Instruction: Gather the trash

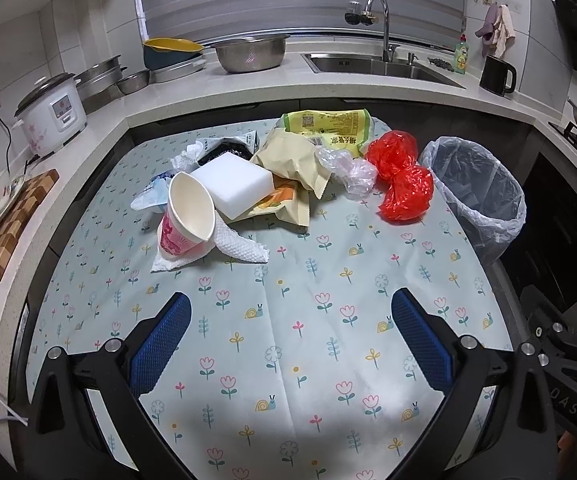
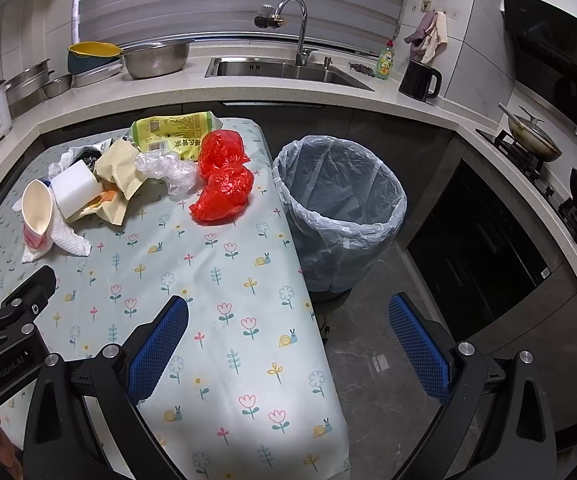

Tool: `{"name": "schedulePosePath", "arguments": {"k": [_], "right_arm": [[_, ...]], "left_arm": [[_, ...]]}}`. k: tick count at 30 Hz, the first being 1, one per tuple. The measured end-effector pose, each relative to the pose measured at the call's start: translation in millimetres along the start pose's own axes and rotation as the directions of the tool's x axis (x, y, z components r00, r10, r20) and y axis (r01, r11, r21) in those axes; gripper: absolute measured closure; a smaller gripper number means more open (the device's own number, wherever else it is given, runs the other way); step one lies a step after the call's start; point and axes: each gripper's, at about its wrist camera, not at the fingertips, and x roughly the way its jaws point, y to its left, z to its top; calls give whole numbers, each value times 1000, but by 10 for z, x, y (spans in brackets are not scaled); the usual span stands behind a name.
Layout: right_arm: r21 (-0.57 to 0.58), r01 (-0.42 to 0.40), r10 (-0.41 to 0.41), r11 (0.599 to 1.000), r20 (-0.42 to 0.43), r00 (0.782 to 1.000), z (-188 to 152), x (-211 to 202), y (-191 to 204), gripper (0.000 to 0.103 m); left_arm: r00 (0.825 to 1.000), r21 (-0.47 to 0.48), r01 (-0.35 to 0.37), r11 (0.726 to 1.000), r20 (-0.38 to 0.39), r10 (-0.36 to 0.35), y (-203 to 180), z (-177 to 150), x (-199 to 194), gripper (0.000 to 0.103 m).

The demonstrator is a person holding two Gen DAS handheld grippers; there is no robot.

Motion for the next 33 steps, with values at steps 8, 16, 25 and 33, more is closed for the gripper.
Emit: {"name": "schedulePosePath", "arguments": {"k": [8,16,25,33], "right_arm": [[2,0,0,1000,-2,1000,2,3,-6,7],[0,-1,1,1000,-1,1000,3,7,-8,7],[4,0,0,1000,-2,1000,1,16,-27,7],[7,2,-2,1000,-7,1000,12,36,-45,7]], "left_arm": [[1000,3,1,1000,2,-1,-19,0,-2,7],[1000,7,4,1000,8,-4,-57,14,-5,7],[1000,10,9,1000,5,-9,-74,29,0,7],[1000,12,12,1000,6,-12,-84,33,5,7]]}}
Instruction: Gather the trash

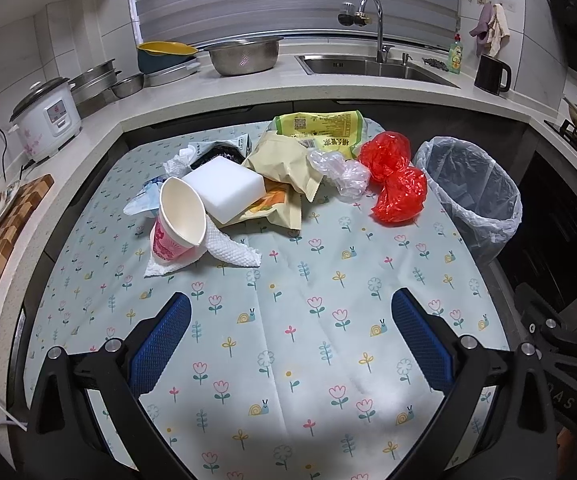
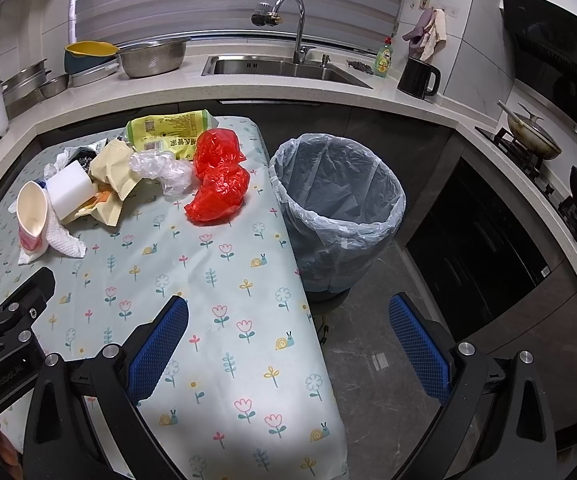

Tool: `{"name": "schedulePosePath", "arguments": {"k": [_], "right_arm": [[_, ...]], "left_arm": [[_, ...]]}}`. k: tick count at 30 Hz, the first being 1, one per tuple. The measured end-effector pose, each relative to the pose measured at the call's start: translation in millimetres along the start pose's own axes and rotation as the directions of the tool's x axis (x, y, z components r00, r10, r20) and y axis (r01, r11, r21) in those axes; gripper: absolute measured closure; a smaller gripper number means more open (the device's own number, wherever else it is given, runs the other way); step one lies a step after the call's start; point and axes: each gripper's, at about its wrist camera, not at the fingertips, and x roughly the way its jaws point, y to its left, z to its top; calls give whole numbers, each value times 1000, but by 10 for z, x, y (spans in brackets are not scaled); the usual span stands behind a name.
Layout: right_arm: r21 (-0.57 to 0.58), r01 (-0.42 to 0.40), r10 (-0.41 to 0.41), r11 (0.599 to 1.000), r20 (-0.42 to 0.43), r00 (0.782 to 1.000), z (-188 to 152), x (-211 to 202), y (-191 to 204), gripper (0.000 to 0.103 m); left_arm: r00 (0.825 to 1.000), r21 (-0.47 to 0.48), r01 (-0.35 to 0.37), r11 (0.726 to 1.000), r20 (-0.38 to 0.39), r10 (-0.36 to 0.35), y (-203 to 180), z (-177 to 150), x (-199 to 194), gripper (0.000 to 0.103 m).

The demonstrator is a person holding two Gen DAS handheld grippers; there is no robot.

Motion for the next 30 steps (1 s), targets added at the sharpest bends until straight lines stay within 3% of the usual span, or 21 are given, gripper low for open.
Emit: {"name": "schedulePosePath", "arguments": {"k": [17,30], "right_arm": [[7,-7,7,1000,-10,1000,64,134,75,7],[10,-74,74,997,-12,997,503,675,390,7]], "left_arm": [[1000,-45,-4,999,-13,3,195,56,120,7],[998,-152,-56,987,-40,51,874,346,568,7]]}}
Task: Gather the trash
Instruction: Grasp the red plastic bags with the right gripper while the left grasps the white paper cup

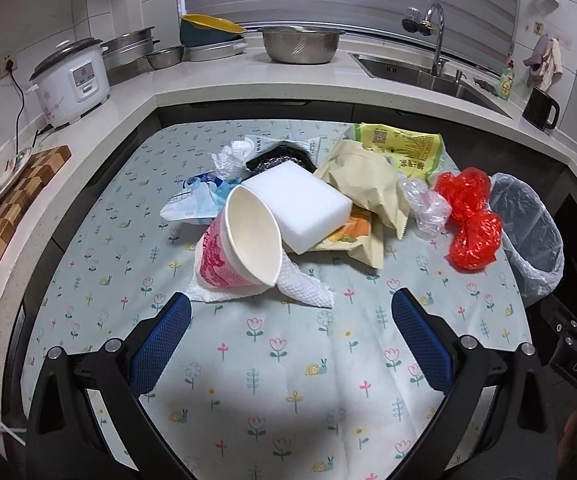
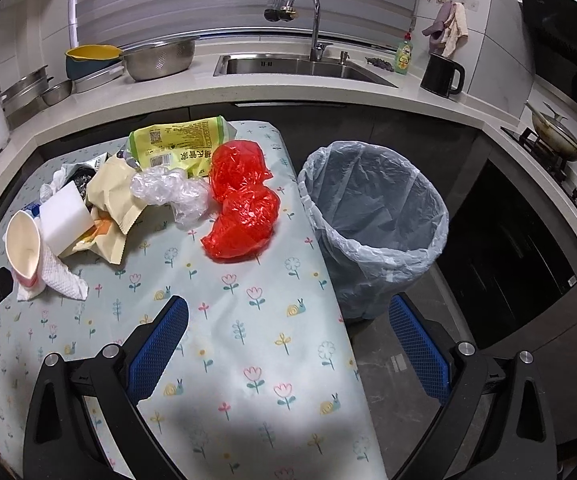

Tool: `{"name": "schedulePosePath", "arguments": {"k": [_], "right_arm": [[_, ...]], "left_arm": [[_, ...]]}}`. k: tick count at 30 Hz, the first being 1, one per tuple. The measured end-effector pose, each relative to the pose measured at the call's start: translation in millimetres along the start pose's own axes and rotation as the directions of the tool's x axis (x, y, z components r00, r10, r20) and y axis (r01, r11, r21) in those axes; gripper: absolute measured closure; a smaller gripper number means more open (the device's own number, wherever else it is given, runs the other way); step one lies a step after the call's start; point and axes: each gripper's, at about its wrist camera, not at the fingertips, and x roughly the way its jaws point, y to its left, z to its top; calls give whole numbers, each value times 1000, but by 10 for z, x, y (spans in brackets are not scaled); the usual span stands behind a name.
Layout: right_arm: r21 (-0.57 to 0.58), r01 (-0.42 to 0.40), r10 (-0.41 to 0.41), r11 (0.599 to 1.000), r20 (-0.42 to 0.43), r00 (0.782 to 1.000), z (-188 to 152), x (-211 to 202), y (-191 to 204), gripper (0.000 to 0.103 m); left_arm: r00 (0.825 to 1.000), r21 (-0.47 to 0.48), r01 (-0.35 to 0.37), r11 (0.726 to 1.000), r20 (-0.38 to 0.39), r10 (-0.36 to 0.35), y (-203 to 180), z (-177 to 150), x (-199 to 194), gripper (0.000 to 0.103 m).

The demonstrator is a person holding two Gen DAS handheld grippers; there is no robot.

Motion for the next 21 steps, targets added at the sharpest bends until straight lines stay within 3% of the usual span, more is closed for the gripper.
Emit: {"name": "schedulePosePath", "arguments": {"k": [9,12,16,21], "right_arm": [[18,-67,67,998,-1,998,357,593,231,8],[25,-74,74,997,-13,997,441,793,272,8],[27,-81,82,996,-32,996,524,1034,314,13],[53,-98,102,994,-72,992,549,1286,320,27]], "left_arm": [[997,-75,-68,995,-51,65,455,256,486,8],[996,-86,-68,994,-68,62,533,313,624,13],[993,-88,-49,995,-107,40,584,334,779,31],[990,-94,-20,995,-139,7,632,335,897,57]]}}
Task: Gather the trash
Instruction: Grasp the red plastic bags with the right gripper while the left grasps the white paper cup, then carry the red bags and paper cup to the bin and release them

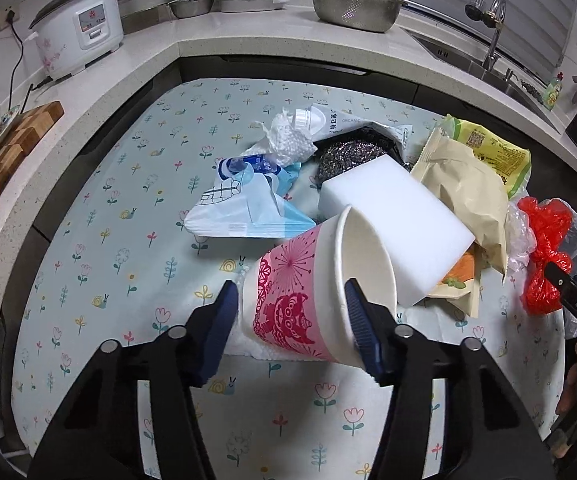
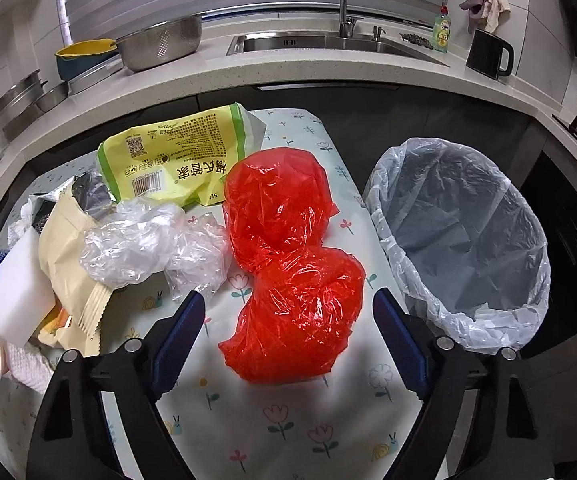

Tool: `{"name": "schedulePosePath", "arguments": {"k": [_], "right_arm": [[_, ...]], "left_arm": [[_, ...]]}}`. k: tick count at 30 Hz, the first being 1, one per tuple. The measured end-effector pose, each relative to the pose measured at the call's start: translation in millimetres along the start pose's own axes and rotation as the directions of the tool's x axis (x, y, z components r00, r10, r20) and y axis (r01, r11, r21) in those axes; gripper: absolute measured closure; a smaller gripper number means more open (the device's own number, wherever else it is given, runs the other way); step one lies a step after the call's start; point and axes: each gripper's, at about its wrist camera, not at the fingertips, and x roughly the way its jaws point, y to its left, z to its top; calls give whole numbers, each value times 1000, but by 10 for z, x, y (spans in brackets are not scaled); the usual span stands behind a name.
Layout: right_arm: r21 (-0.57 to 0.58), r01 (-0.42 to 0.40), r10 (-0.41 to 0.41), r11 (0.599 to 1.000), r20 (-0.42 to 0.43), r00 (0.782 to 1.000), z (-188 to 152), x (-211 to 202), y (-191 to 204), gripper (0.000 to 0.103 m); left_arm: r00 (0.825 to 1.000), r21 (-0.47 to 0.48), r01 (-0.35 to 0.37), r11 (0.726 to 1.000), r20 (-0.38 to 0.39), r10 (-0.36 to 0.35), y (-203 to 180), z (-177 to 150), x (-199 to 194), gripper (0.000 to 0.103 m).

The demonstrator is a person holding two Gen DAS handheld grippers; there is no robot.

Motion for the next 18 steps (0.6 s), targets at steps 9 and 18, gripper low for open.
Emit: {"name": "schedulePosePath", "arguments": {"k": [9,18], "right_arm": [[1,-24,24,1000,0,1000,2,43,48,63],[23,-45,43,999,93,995,48,-420,-23,72]], "left_arm": [[1000,-1,-16,1000,12,16,47,-2,-56,96],[994,-4,-23,1000,108,23,25,94,-438,99]]}}
